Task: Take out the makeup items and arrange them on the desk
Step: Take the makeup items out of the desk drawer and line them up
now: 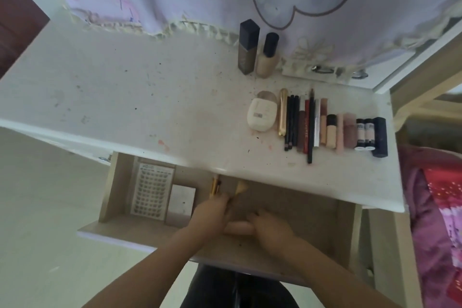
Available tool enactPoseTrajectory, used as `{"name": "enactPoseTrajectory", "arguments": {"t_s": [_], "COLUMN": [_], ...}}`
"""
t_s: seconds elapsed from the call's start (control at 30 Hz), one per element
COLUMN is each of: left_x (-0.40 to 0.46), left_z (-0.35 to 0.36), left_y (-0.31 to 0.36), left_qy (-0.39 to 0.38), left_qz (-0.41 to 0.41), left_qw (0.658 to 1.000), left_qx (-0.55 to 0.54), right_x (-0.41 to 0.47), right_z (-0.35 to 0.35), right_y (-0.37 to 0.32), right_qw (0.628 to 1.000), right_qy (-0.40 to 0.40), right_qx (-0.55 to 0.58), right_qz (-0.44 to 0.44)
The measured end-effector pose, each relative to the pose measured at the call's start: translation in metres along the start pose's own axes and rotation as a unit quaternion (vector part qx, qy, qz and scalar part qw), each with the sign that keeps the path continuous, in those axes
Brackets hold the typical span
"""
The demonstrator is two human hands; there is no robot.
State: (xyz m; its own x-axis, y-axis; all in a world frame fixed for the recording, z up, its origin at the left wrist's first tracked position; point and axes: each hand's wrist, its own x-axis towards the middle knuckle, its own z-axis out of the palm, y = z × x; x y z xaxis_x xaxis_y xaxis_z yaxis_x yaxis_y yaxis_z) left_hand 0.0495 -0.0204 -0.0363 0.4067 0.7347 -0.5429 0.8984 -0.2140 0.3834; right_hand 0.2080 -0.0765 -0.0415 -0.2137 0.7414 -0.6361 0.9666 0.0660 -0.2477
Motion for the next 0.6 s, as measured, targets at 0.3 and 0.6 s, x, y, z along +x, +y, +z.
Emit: {"name": "enactPoseTrajectory", "arguments": {"t_s": [0.3,0.6], "left_x": [-0.031,0.093], "left_z": [-0.152,-0.195], "left_y": [0.005,0.049], "left_qy": [0.15,0.088], "left_qz": [0.056,-0.045], "left_qw": [0.983,0.991], "left_qx": [-0.088,-0.092], "right_x": [-0.086,0.064], "right_z": [-0.173,-0.268], "right_y": [0.024,0.006], "right_qw": [0.829,0.834], "right_qy": [0.025,0.419], "right_qx": [0.554,0.356], "right_qz": [-0.076,0.049]}}
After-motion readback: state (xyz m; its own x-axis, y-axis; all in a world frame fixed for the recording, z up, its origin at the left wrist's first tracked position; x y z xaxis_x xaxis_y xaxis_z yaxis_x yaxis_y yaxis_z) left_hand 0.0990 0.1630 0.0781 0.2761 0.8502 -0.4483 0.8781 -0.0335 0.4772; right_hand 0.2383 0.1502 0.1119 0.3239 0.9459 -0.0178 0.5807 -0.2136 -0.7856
